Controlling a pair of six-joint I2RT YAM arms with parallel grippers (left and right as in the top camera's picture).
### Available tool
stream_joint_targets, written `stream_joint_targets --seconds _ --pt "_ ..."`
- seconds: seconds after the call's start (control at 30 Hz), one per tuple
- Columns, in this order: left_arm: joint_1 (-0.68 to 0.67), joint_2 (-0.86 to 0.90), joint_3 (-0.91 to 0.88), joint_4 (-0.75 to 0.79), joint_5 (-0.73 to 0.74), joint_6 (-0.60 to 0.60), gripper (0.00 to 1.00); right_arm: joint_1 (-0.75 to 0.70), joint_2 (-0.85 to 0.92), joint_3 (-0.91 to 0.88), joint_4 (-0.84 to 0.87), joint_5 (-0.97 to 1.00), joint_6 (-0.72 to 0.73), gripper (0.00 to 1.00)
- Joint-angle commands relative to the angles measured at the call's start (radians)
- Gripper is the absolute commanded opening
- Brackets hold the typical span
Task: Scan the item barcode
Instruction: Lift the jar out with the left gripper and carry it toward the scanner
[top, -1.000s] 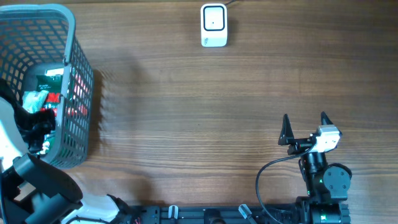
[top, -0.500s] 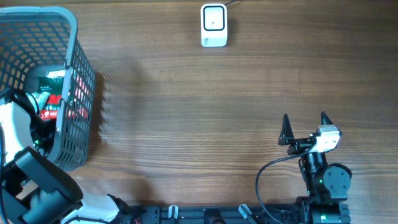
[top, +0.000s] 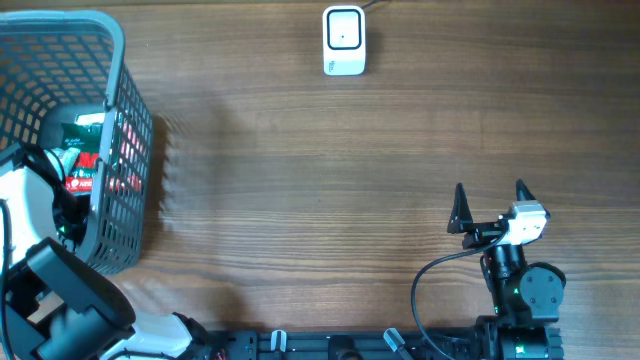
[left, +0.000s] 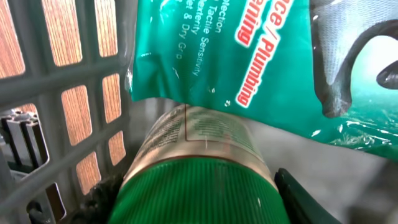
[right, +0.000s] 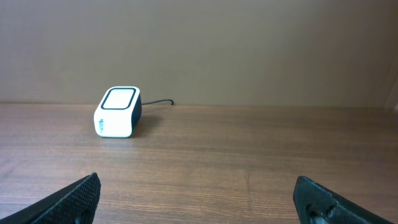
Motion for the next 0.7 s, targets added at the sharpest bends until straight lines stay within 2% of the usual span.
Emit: stream_joint_targets --seconds 0.0,0.27,0.6,0.67 --pt "-0.005 0.019 0.001 0.005 -0.011 0.018 0.43 -0.005 -0.002 0.0 0.003 0.014 0.016 1.0" --pt "-0.005 0.019 0.319 -0.21 -0.063 0.02 0.44 -0.005 -0.002 0.0 0.003 0.014 0.016 1.0" --pt "-0.005 0.019 0.844 -0.502 -0.061 0.046 0.46 -0.005 -0.002 0.0 0.003 0.014 0.016 0.99" --pt "-0.005 0.01 0.936 -0.513 -0.03 0.088 0.44 -0.005 -0.002 0.0 0.003 0.014 0.016 1.0"
